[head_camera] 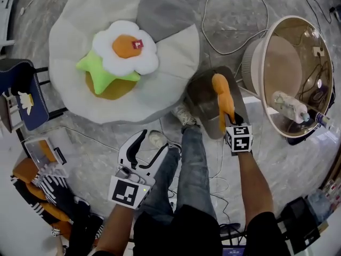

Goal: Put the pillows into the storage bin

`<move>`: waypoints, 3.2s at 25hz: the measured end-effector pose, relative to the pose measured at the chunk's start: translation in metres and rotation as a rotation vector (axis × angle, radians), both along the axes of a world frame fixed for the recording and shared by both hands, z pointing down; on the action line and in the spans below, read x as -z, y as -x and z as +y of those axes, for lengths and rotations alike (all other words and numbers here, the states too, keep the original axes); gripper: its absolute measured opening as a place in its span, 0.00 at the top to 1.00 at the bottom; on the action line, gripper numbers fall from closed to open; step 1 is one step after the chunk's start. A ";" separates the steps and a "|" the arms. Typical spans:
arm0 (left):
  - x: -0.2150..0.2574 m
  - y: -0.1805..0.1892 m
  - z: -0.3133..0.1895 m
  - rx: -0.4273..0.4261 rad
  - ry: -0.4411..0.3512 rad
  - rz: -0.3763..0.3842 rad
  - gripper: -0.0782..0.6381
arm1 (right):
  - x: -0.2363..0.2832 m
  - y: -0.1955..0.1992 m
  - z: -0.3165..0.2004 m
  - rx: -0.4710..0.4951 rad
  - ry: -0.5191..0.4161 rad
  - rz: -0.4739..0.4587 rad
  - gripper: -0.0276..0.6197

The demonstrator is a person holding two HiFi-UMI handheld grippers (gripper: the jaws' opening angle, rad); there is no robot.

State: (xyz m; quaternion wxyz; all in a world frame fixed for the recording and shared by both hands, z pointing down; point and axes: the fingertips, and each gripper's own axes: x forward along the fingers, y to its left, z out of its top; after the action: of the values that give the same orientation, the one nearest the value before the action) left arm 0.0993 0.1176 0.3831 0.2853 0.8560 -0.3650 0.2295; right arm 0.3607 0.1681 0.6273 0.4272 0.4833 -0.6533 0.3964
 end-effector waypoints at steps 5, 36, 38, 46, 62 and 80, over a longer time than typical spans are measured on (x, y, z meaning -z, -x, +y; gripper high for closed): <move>-0.023 0.002 0.011 -0.007 0.045 -0.014 0.50 | -0.023 0.020 0.015 0.051 0.043 -0.067 0.80; -0.045 0.056 0.020 0.126 0.116 -0.004 0.50 | -0.047 0.107 0.023 0.210 0.096 -0.036 0.56; -0.039 0.058 0.017 0.132 0.099 0.000 0.50 | -0.033 0.110 0.019 0.217 0.074 -0.037 0.56; 0.008 0.074 -0.008 0.174 -0.033 0.005 0.50 | 0.058 0.124 -0.048 0.239 -0.118 -0.061 0.58; 0.117 0.173 -0.023 0.437 -0.253 -0.014 0.57 | 0.299 0.239 -0.144 0.310 -0.598 -0.284 0.68; 0.135 0.266 0.028 0.793 -0.271 -0.043 0.61 | 0.224 0.360 -0.192 0.642 -0.474 -0.226 0.67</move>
State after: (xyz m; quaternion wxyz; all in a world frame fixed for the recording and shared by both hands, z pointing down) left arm -0.1665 0.1458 0.2481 0.2287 0.6741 -0.6989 0.0695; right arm 0.0004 -0.0242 0.4034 0.3315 0.2933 -0.8869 0.1322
